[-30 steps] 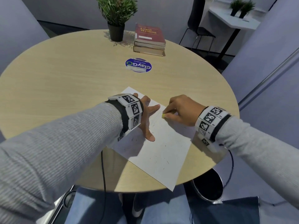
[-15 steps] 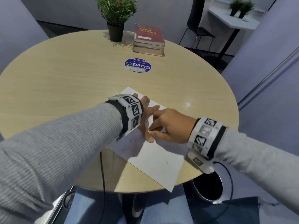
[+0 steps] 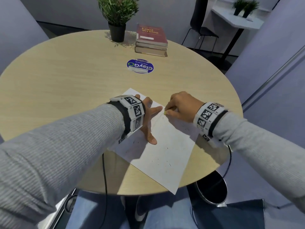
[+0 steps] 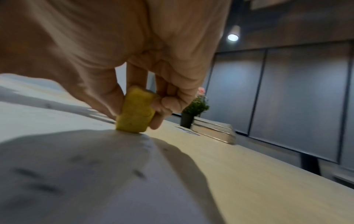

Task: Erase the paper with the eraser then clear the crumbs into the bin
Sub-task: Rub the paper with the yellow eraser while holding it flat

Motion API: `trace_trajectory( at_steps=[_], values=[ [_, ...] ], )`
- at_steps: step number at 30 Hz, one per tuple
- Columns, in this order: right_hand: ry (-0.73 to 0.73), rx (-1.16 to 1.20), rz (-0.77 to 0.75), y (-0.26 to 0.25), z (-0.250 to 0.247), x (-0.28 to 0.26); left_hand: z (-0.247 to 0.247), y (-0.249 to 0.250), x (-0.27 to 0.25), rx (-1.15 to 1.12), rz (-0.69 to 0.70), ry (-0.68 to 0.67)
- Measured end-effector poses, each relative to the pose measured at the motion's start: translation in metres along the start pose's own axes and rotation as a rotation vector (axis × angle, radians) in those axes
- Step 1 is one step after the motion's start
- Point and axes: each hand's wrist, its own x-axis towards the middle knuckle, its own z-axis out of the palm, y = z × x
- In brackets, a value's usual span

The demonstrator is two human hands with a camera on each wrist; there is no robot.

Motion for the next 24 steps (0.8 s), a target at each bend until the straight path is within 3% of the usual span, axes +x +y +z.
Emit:
trace_trajectory(
  at_steps=[5,10,12,15,20,24],
  values=[
    [-0.118,0.081,-0.294,-0.047,0.018,-0.022,-0.001,0.002,0.001,0.058,-0.002,0.022],
    [-0.003,0.024,-0.003,0.002,-0.001,0.005,0.003,0.002,-0.005,-0.058,-0.014,0.083],
    [0.004,0.044,-0.066,-0.010,0.005,0.002,0.001,0.002,-0.003,-0.009,-0.015,0.067],
    [-0.073,0.100,-0.290,-0.042,0.020,-0.017,0.002,0.002,0.006,0.084,-0.008,0.020],
    [-0.015,0.037,-0.053,-0.008,0.003,0.003,0.001,-0.002,0.007,0.077,0.039,0.042],
    [-0.006,-0.003,-0.050,-0.007,0.006,0.006,-0.004,-0.003,-0.004,0.066,0.013,0.020]
  ],
)
